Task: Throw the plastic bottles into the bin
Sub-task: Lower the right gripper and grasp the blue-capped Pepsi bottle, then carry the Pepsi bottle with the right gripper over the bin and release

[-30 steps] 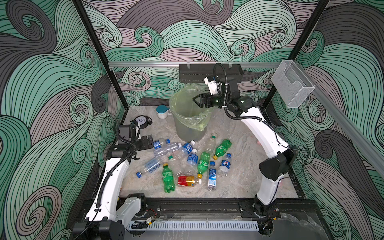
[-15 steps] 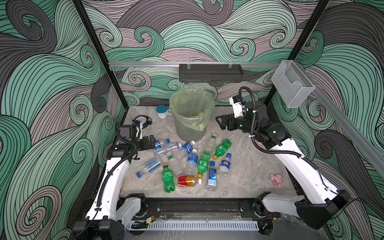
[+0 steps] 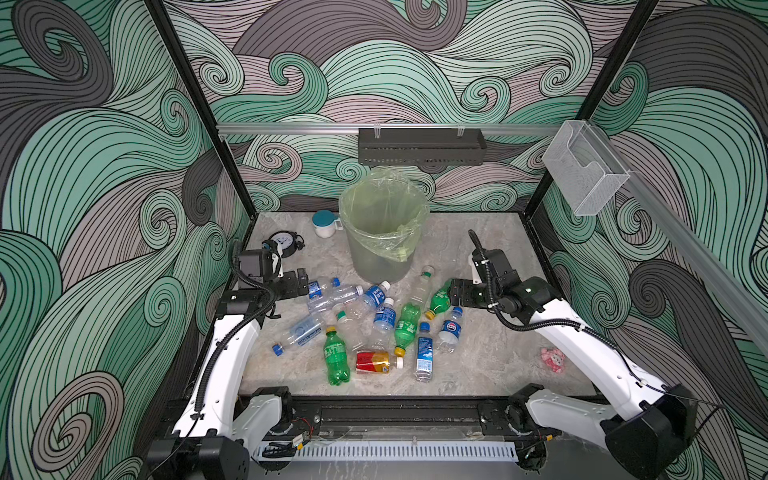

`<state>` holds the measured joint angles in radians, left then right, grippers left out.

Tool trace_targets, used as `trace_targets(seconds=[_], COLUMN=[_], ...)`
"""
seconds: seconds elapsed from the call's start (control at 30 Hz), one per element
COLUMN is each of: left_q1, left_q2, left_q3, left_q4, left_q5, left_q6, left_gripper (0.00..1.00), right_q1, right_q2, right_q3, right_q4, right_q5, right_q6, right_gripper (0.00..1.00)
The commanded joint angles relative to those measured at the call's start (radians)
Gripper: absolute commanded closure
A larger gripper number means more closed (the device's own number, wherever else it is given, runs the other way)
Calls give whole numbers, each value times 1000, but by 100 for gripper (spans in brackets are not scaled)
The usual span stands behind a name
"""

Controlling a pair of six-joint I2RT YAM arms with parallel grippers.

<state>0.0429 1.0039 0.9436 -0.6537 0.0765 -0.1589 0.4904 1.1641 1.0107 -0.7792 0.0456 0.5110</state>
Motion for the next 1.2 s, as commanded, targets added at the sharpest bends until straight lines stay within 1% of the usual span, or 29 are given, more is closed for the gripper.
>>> trace_targets(seconds=[0.0,0.1,0.17,0.4,0.53,0.67,0.7,0.73,0.83,1.1,1.17], left_q1=[-1,-1,-2,-1,-2,-1,-1,-2,-2,-2,-2], left_q2=[-5,-11,-14,-13,-11,-16,-17,-19,-20,1,2], left_q3=[-2,-10,-15,-10,-8,-5,-5,-5,-3,-3,-4], left_q4=[11,13,20,19,17,21,24,26,28,29,31], left_q5=[-24,-30,-32,-39,-43,-73,-73,-73,-67,-83,-81], left_q6=[-7,-4,-1,8,9,-2,-4,-7,-5,-21,-23], left_gripper=[2,2,2,2,2,2,2,2,2,2,2], right_q1=[12,26,32,46,63,65,65,65,69,69,68], right_q2=[36,84,110,175,215,253,261,268,254,293,291], right_q3=[-35,-38,-55,-154,-170,-204,-214,-226,-263,-293,-299], right_q4=[-52,-76,-69,34,69,115,129,141,170,193,199], right_q5=[-38,-57,-59,-101,-109,-115,-115,-105,-58,-50,-46], right_q6=[94,103,120,194,210,215,215,213,212,184,173], right_gripper=[6,6,8,13,14,15,15,19,25,30,33])
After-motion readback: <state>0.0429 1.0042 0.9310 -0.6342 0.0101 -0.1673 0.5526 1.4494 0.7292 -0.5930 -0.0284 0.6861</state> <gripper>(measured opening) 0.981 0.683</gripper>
